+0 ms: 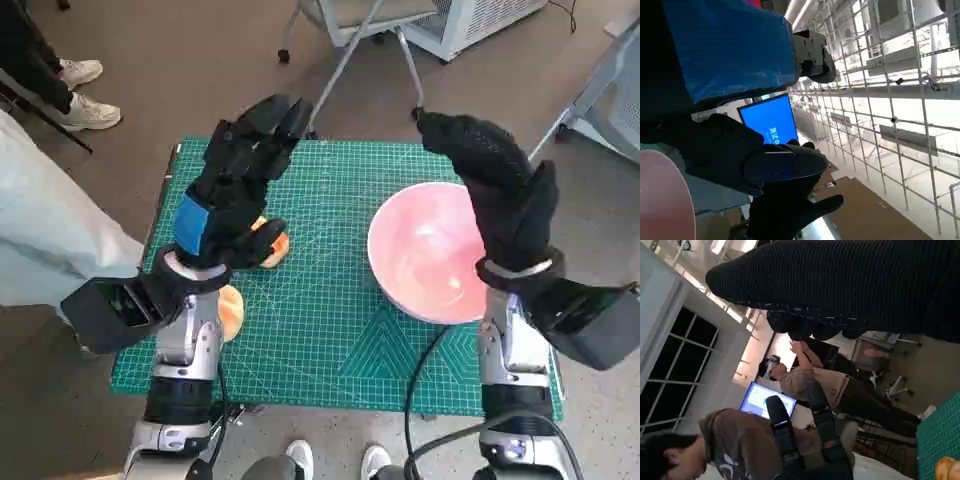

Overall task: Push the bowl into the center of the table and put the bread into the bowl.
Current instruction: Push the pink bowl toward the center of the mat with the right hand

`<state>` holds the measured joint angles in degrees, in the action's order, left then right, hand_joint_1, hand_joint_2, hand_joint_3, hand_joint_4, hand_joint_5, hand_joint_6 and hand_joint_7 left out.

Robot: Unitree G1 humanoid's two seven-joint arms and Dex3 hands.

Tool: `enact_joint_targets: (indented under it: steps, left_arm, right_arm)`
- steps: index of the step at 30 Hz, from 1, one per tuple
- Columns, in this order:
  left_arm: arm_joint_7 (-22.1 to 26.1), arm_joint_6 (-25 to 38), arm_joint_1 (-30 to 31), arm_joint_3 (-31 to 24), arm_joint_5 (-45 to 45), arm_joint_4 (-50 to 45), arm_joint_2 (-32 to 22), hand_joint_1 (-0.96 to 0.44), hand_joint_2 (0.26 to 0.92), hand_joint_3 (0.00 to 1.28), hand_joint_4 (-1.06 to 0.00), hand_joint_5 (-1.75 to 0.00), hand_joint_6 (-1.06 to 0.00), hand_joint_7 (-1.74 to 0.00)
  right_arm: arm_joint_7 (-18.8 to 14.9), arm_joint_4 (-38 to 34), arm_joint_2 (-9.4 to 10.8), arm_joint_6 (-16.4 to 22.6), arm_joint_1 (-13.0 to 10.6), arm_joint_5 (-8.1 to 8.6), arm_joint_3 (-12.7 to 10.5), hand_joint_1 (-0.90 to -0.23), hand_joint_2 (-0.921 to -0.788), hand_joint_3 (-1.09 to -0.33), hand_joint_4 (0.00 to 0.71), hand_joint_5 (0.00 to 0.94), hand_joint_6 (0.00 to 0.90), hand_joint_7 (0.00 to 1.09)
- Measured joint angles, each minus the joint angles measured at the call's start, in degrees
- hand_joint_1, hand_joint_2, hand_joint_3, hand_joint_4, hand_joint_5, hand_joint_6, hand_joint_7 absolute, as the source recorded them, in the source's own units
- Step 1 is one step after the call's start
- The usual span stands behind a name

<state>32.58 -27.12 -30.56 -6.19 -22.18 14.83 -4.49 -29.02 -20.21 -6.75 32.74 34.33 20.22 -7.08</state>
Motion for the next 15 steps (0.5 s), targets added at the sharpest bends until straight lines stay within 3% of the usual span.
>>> enact_joint_targets:
  steps: [15]
  left_arm:
    - [0.63, 0.53, 0.00, 0.00, -0.22, 0.08, 0.01, -0.62, 0.921, 0.43, -0.15, -0.02, 0.00, -0.57]
  right_arm:
    - [-0.03, 0.02, 0.00, -0.01, -0.01, 0.14, -0.25, -0.667, -0.921, -0.751, 0.204, 0.001, 0.003, 0.63]
